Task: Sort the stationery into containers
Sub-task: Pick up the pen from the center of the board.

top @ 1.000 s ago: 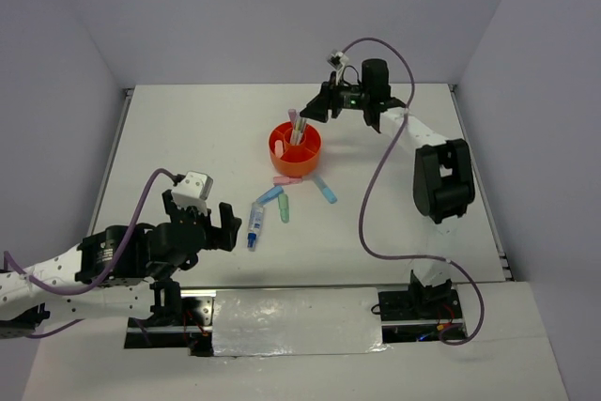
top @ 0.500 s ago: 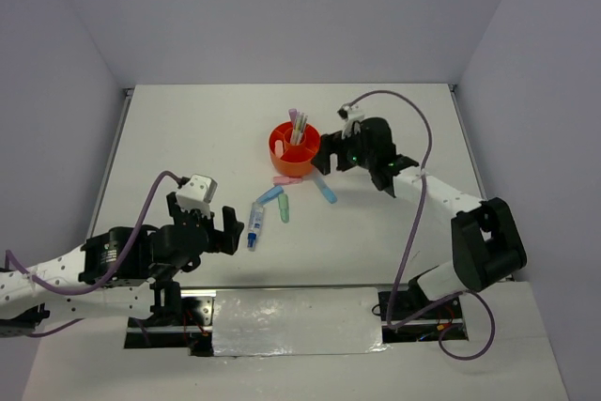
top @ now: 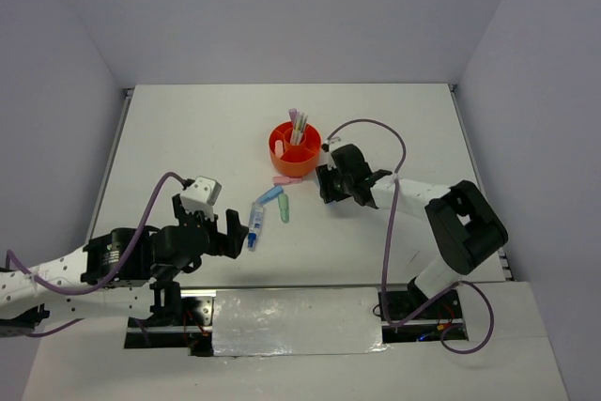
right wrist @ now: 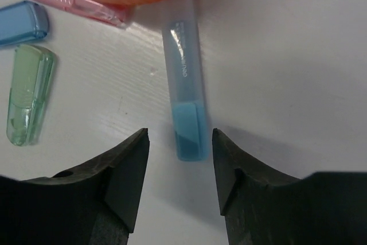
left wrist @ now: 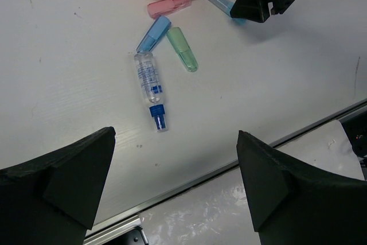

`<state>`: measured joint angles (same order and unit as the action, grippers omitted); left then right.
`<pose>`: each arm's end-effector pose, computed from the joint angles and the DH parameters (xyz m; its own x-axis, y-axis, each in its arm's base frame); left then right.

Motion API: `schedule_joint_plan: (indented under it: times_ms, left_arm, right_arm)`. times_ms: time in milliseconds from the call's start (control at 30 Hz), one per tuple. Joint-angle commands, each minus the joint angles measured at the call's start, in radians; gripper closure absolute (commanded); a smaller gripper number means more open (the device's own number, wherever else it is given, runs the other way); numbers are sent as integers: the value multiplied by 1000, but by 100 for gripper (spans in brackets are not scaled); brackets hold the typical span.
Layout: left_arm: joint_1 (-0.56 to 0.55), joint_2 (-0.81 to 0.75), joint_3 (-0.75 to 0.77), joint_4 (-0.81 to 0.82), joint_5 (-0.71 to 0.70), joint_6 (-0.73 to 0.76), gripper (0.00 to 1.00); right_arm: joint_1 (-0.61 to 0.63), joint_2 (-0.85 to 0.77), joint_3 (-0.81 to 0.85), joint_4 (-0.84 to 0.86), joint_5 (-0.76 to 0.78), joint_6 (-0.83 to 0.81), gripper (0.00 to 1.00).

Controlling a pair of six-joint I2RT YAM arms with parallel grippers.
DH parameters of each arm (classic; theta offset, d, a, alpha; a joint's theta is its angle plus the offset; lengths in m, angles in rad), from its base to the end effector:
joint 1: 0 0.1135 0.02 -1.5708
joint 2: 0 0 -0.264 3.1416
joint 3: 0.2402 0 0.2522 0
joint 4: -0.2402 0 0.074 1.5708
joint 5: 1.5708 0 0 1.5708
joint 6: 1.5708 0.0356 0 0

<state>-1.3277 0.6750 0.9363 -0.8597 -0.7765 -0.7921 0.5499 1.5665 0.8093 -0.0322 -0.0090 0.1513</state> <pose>0.0524 -0.1077 0.3437 -0.4889 -0.1383 -0.8613 0.2919 0.9045 -0.3109 0.2686 0.1650 0.1750 -0.6779 -0.2388 -0.6953 -0.4307 0.8955 0.1125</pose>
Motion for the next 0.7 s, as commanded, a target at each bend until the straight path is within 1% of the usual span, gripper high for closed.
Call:
schedule_joint_plan:
  times_ms: [0,133,267,300,367,400,433,533,633,667]
  left_arm:
    - [-8,-15,-8,30,8,-6,1]
    - [-11,-17,-8,31,10,-4,1]
    - [-11,-18,-7,34,11,1,1]
    - [-11,-18,-8,36,11,2,1]
    - [-11,-18,-8,39,13,4,1]
    - [-11,-18,-8,40,16,5,1]
    - [-11,-18,-10,42,17,5,1]
    - [-11,-15,-10,41,17,4,1]
    - [-11,-14,-14,45,20,-4,1]
    - [-11,-14,-17,45,23,-16,1]
  right_arm:
    - [22,38,24,-9,56,2,46]
    - [27,90,63,-60,49,8,48]
    - [41,102,54,-84,70,33,48]
    - [53,104,54,-93,76,39,51]
    - [67,101,45,-109,107,47,53]
    - [79,102,41,-113,118,53,60]
    - [85,102,41,-121,125,57,63]
    - [116,107,47,-136,156,65,67]
    - [137,122,63,-156,182,76,77]
    - [142,125,67,-159,188,79,78]
